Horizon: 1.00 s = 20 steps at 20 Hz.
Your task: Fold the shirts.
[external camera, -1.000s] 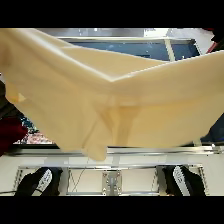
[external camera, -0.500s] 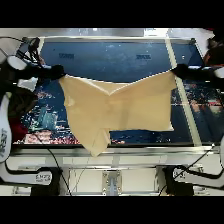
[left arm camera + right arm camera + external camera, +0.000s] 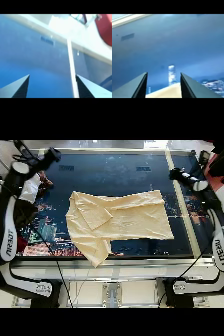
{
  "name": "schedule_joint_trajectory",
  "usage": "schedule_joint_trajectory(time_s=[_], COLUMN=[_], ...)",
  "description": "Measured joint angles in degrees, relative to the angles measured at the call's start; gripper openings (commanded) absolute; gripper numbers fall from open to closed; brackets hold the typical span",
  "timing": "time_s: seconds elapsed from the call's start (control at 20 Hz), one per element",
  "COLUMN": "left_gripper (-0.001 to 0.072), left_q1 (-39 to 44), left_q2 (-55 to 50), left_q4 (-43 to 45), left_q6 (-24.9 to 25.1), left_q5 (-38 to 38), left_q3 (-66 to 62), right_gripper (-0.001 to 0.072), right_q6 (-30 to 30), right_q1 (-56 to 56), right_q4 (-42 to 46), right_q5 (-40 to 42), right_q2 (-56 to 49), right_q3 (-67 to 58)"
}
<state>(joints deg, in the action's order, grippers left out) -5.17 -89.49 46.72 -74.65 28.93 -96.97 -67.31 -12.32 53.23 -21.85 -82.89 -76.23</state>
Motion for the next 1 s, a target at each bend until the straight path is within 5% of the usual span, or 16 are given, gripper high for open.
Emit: schedule_joint_trajectory(time_s=[0.2, 0.45, 0.65, 1.0], left_gripper=[0.0566, 0.0565, 0.0566, 0.0567], left_q1=[-5.64, -10.58, -11.47, -6.78], left_q2=[11.93, 27.17, 33.38, 34.4], left_q4=[10.47, 22.82, 16.68, 2.67], left_q6=[1.4, -9.73, -15.28, -11.23], left_q5=[12.44, 27.19, 27.47, 20.17], left_q3=[0.11, 26.8, 53.86, 74.38], right_gripper=[0.047, 0.047, 0.0471, 0.0471], right_q6=[-5.95, -5.62, -2.32, 3.54], right_q1=[-12.48, -24.9, -27.3, -28.0], right_q4=[13.9, 17.29, 13.2, 1.42], right_q5=[-17.88, -32.65, -37.31, -38.82], right_q2=[10.01, 18.53, 21.18, 22.51], right_q3=[-0.2, 7.45, 15.04, 19.23])
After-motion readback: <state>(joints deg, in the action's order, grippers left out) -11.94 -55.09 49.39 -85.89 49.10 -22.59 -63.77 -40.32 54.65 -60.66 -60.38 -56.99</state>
